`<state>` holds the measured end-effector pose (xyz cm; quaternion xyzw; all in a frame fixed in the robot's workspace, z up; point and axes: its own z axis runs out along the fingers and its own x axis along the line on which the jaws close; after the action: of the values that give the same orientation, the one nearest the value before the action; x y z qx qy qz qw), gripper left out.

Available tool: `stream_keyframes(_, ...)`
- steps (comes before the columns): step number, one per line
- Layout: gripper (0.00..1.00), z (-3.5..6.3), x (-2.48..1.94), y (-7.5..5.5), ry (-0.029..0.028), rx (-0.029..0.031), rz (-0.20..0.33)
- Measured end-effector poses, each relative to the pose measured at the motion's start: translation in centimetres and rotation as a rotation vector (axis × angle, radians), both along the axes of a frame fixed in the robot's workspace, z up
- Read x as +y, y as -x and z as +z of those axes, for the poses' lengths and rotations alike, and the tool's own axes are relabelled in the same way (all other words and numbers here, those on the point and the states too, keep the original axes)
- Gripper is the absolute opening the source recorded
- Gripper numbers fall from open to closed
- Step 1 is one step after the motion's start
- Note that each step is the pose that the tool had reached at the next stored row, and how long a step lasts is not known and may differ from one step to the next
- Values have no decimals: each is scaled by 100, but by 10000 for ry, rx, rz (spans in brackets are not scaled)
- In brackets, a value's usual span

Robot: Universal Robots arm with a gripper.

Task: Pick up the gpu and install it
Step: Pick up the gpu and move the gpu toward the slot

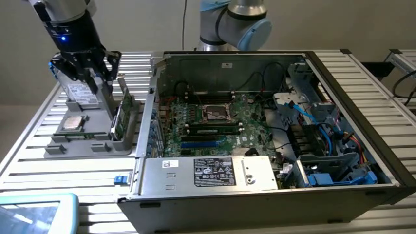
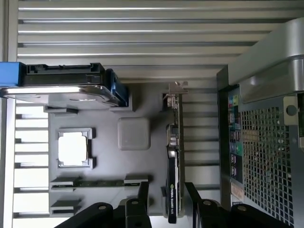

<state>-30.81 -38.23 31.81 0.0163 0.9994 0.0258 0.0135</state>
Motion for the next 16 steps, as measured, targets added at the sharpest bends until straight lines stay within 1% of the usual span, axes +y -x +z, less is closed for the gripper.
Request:
stream_keyframes(3, 42, -56, -27, -14, -41, -1, -23)
stream_keyframes(5, 42, -91, -43, -29, -85, -2, -26)
stream_keyframes(7, 42, -113, -59, -42, -170, 2, -27)
stream_keyframes(10, 42, -145, -115, -47, -353, 5, -27)
stream_keyframes(11, 42, -157, -131, -50, -399, 5, -27)
stream_keyframes(13, 42, -189, -152, -61, -469, 2, -28)
stream_keyframes(16, 42, -240, -161, -80, -516, 4, -33)
